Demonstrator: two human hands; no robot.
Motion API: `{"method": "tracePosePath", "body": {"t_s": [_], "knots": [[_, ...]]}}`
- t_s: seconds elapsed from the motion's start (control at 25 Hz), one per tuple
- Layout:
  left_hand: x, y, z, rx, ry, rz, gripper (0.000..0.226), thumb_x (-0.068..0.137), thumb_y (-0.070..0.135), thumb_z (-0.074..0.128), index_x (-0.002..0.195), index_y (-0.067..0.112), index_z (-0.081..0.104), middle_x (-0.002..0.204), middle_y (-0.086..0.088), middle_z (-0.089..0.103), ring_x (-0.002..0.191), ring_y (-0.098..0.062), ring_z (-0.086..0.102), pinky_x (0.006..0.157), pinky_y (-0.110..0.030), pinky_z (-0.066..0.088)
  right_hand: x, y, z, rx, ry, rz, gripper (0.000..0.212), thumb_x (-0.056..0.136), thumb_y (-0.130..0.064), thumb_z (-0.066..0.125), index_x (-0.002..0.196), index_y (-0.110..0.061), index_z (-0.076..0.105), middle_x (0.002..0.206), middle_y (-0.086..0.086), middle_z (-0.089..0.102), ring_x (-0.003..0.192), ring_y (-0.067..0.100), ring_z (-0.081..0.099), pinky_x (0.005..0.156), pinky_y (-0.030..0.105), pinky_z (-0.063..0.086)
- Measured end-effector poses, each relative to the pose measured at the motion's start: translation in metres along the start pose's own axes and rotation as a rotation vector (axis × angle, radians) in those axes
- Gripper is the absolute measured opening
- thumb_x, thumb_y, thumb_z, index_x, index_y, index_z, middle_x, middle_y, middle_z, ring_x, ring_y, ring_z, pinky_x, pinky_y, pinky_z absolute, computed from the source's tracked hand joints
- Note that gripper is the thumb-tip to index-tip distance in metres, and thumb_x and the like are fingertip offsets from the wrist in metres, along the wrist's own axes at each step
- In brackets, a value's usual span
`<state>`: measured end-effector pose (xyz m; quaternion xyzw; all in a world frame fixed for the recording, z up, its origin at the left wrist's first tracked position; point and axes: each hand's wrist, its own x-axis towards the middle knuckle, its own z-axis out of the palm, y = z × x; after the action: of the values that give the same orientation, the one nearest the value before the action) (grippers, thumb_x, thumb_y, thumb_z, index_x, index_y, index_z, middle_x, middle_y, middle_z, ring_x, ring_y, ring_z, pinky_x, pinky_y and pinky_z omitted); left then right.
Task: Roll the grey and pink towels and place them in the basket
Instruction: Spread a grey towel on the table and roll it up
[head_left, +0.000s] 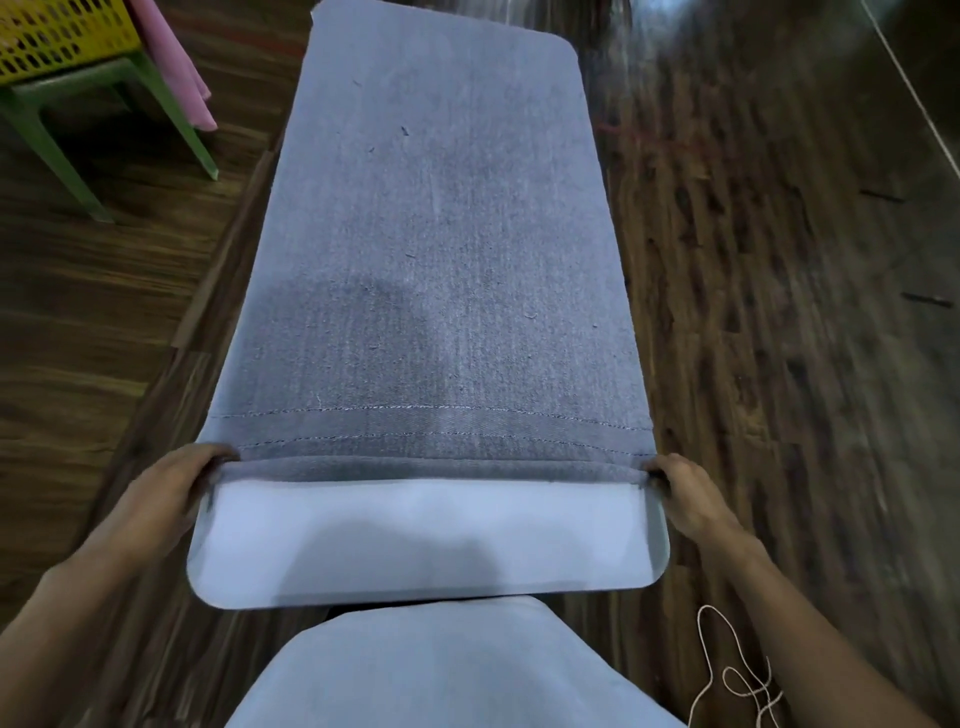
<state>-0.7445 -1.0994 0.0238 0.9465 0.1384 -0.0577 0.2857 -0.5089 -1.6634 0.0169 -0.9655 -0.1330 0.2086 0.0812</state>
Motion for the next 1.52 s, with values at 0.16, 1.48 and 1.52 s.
{"method": "tracePosePath", "body": {"t_s": [0.16,1.48,1.52], "knots": [[0.024,0.003,0.003,0.023,0.129,-0.079,0.019,0.083,-0.005,0.065,0.095,0.010,0.064,0.096,-0.005,0.055,0.081,-0.021,0.057,0.076,-0.021,0.045,0.018,-0.010,-0.009,0.133,0.078,0.129,0.023,0.087,-0.003,0.063,0.081,-0.024,0.058,0.089,0.005,0.063,0.080,0.025,0.060,0.069,0.036,0.049],[0.033,0.016,0.005,0.154,0.225,-0.085,0.009,0.078,-0.002,0.072,0.087,0.000,0.070,0.087,-0.018,0.060,0.080,-0.036,0.055,0.073,-0.043,0.047,0.016,-0.022,-0.003,0.053,0.314,0.140,0.015,0.088,-0.001,0.064,0.092,-0.012,0.074,0.098,0.010,0.062,0.084,0.025,0.052,0.075,0.035,0.049],[0.027,0.020,0.012,0.222,0.264,-0.072,0.012,0.080,-0.001,0.070,0.092,-0.001,0.070,0.089,-0.020,0.059,0.082,-0.039,0.051,0.072,-0.048,0.047,0.009,-0.025,0.004,-0.026,0.341,0.122,0.020,0.088,-0.002,0.062,0.102,-0.013,0.073,0.101,0.010,0.062,0.089,0.028,0.050,0.078,0.039,0.049]]}}
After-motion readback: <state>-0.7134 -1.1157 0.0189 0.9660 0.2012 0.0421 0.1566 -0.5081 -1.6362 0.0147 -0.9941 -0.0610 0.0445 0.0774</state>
